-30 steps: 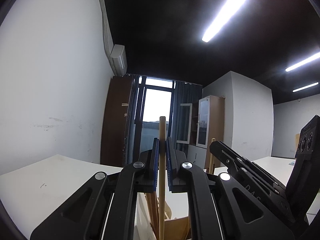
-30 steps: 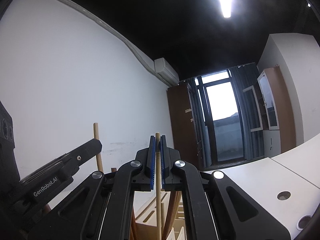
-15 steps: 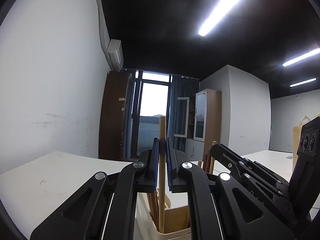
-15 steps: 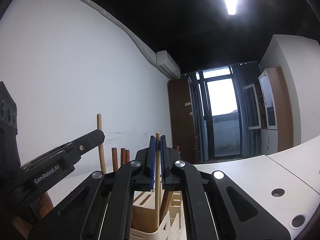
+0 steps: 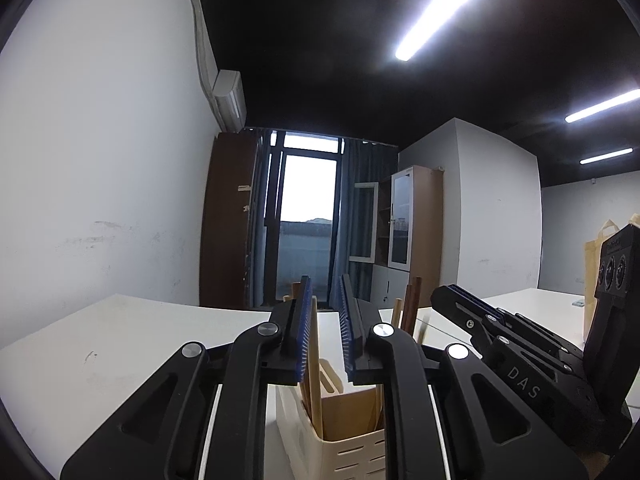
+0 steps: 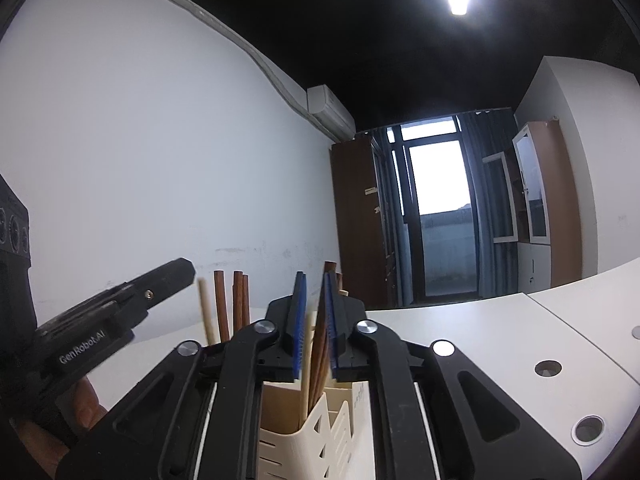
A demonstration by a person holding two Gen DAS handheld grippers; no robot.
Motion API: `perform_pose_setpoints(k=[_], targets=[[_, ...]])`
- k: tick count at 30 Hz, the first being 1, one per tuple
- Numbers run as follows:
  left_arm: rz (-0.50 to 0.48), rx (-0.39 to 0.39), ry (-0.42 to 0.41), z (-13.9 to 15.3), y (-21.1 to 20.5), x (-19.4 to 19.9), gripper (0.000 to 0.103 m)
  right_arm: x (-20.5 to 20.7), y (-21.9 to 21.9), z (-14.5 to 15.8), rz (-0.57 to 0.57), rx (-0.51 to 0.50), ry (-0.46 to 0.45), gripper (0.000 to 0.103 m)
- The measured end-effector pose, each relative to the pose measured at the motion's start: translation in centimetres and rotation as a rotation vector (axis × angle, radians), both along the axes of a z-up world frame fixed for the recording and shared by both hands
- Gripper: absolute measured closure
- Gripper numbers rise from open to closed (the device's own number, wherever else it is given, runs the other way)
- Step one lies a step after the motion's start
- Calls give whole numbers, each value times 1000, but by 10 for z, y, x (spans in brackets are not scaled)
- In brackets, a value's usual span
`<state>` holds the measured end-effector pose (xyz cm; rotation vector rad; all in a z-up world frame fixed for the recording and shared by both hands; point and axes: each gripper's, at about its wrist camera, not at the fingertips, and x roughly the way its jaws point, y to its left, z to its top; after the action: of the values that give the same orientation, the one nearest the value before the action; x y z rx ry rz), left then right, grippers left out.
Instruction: Organize utensils
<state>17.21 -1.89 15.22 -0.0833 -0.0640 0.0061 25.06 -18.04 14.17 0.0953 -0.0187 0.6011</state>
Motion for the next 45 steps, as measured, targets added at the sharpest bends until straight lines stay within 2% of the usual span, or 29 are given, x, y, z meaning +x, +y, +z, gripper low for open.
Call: perform_pose_setpoints(k=[7, 9, 17, 20, 30, 38, 42, 45], targets=[[13, 7, 27, 1, 6, -14, 81, -3, -9, -3, -19, -9, 19, 86], [15, 17, 52, 1, 5, -17, 80, -4, -12, -3, -21, -12, 35, 83], [-22, 9, 177, -5, 6, -31, 60, -19, -20, -6, -41, -86, 79, 73], [-25, 10, 200, -10, 4, -40, 52, -26, -23, -8, -32, -109, 113, 64], [-52, -13, 304, -38, 5, -66, 30, -56, -28, -28, -25, -216, 223, 54], [-35, 13, 337, -51, -7, -89, 17, -81, -37, -48, -10, -278, 262, 46], [-29, 39, 349, -56, -14, -98, 12, -91, -44, -51, -9, -258, 249, 40], [-34, 28, 349, -60, -14, -103, 6, -98, -50, -58, -2, -237, 240, 35]])
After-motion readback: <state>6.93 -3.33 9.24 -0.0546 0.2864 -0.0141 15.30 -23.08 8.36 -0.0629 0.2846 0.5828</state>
